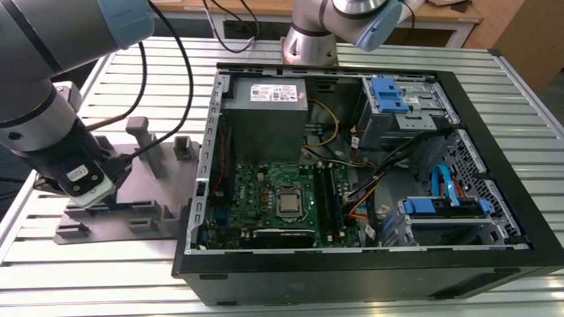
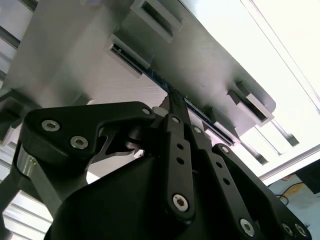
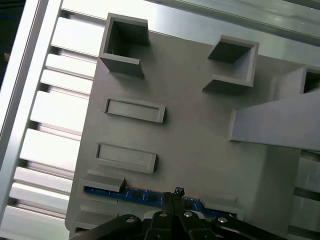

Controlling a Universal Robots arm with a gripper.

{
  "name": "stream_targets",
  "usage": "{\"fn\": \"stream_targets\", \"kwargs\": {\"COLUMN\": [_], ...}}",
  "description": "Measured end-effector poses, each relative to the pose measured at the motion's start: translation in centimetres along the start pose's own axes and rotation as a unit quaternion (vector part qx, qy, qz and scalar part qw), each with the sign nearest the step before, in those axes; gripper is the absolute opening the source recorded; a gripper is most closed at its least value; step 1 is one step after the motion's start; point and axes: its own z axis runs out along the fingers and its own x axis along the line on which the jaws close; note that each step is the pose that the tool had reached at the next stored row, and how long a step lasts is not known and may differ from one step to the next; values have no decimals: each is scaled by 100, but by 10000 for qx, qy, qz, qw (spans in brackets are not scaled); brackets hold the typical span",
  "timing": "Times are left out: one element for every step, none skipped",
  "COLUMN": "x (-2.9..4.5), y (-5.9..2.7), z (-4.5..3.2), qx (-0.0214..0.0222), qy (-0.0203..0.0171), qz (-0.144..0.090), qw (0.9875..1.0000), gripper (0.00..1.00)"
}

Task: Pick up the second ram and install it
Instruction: 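Pick up the second ram and move it above second insertion slot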

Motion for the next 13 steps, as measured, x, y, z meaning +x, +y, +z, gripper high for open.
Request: {"fn": "stream_targets", "kwargs": {"x": [0, 0, 0, 0, 0, 0, 0, 0, 0, 0, 0, 0, 0], "y": [0, 0, 0, 0, 0, 0, 0, 0, 0, 0, 0, 0, 0], "z": [0, 0, 0, 0, 0, 0, 0, 0, 0, 0, 0, 0, 0], "qx": [-1, -2, -3, -5, -6, -7, -8, -10, -11, -12, -13, -14, -15], "qy": [2, 5, 6, 9, 11, 13, 15, 17, 19, 22, 24, 26, 28], "qz": [-48, -96, -142, -190, -237, -290, -338, -387, -435, -482, -531, -582, -629], "qw": [10000, 10000, 9999, 9998, 9997, 9996, 9994, 9993, 9991, 9988, 9986, 9983, 9980], "gripper": [7, 7, 7, 7, 7, 7, 7, 7, 7, 7, 7, 7, 7]}}
